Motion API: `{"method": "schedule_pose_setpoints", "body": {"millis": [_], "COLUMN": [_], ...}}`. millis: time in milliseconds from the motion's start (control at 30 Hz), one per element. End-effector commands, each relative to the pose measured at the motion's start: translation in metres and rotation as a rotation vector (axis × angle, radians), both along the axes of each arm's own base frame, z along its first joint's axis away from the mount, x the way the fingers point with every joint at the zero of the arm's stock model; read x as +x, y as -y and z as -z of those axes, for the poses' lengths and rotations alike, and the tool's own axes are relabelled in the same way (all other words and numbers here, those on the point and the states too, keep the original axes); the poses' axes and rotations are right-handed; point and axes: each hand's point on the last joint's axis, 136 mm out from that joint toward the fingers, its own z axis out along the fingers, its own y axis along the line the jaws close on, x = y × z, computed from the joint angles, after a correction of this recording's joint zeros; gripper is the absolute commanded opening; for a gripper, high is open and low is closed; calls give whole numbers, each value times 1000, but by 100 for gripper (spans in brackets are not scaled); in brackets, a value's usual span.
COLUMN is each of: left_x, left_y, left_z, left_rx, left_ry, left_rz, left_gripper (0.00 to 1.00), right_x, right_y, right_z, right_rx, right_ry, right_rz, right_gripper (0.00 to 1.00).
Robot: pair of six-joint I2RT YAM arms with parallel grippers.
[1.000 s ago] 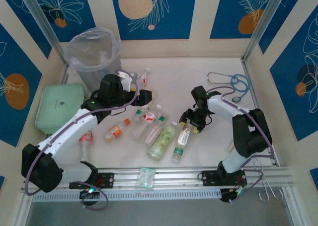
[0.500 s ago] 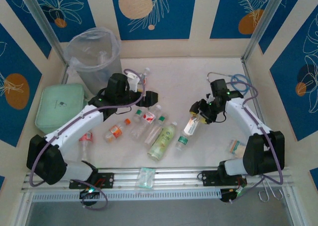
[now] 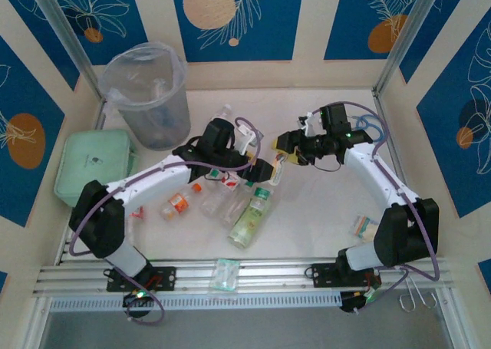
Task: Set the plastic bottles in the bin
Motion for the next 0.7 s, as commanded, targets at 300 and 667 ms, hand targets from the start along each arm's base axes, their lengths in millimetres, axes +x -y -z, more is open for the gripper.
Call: {"method": "schedule_pose_setpoints", "body": {"millis": [300,667], "left_x": [4,14], "left_y": [15,10], "left_z": [-19,-31], "left_rx": [-36,-6], "left_ry": [66,129], "left_rz": [33,-1], "left_gripper": [72,58], "right_x": [2,-1], "right_y": [-15,0], "right_z": [-25,-25], "right_rx": [96,88], "right_ry": [65,51], "right_rz": [-67,-42], "right_gripper": [33,77]}}
